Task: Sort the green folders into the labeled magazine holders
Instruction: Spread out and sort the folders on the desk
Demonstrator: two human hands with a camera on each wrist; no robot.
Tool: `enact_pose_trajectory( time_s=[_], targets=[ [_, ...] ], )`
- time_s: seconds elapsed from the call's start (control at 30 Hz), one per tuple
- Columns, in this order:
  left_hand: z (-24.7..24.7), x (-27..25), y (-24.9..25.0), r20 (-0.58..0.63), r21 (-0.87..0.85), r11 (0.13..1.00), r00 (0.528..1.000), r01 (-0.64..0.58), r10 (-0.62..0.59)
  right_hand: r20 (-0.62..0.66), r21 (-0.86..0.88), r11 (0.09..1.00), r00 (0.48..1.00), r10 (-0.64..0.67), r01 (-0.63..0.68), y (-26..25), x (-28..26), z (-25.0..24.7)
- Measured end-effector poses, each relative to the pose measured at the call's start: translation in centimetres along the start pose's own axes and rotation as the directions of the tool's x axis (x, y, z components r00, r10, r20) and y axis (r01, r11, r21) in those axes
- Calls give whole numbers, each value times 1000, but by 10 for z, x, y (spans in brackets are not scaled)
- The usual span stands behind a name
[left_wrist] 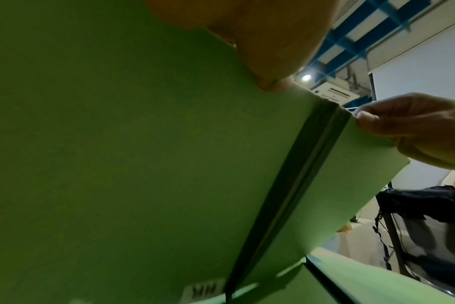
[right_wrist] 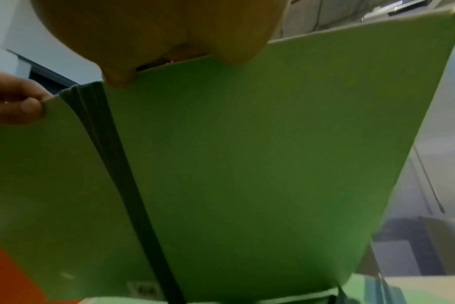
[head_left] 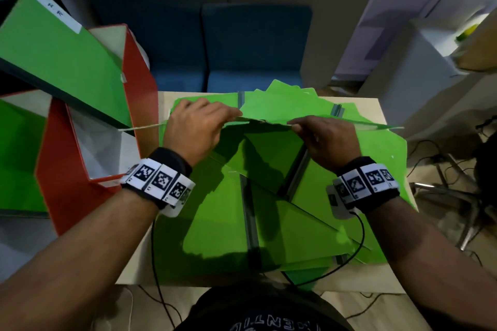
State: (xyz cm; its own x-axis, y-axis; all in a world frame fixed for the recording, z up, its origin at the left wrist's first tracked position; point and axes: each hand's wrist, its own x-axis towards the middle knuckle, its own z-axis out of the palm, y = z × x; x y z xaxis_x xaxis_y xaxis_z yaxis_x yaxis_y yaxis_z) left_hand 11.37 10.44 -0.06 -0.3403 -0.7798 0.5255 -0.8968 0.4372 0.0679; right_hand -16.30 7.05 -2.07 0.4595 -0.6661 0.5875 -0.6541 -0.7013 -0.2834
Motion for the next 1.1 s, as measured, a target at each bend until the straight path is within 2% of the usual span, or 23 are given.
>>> enact_pose_trajectory(
  time_s=[0.1, 0.17, 0.27, 0.37, 0.4, 0.47, 0.57, 0.7, 0.83, 0.93, 1.0, 1.1],
  targets=[
    [-11, 10, -3, 2, 17, 998, 998, -55, 55, -70, -42, 997, 996, -61, 58, 3, 12, -10],
    [-15, 14, -7, 8, 10, 996, 996, -87, 87, -156, -116, 992, 986, -63, 46, 10, 16, -12],
    [-19, 19, -11, -17, 0, 994, 994, -108, 108, -334, -178, 971, 938, 94, -161, 17, 14, -11],
    [-21, 26, -14, -97, -14, 994, 990, -105, 103, -445, -60, 902, 821, 358, -427, 19, 13, -10],
    [-21, 28, -15, -124, -15, 995, 988, -99, 96, -429, 20, 876, 787, 442, -481, 20, 15, -8],
    [-20, 34, -16, -167, -18, 996, 982, -92, 87, -335, 193, 834, 765, 551, -516, 19, 18, -2],
    [-12, 44, -13, -197, -52, 993, 976, -108, 96, -174, 356, 781, 784, 596, -514, 7, 20, 7],
    [0, 57, -5, -249, -106, 982, 960, -157, 127, 33, 516, 712, 841, 540, -477, -24, 25, 14],
    [13, 71, 7, -299, -205, 956, 943, -210, 144, 112, 524, 681, 834, 539, -511, -49, 34, 14],
    [18, 79, 16, -278, -259, 947, 954, -189, 115, 117, 422, 704, 804, 583, -571, -56, 48, 11],
    [21, 80, 21, -235, -318, 940, 971, -123, 47, 106, 381, 722, 803, 587, -578, -53, 54, 11],
    [29, 74, 21, -126, -369, 929, 988, 41, -94, 71, 336, 764, 824, 562, -551, -48, 60, 12]
  ],
)
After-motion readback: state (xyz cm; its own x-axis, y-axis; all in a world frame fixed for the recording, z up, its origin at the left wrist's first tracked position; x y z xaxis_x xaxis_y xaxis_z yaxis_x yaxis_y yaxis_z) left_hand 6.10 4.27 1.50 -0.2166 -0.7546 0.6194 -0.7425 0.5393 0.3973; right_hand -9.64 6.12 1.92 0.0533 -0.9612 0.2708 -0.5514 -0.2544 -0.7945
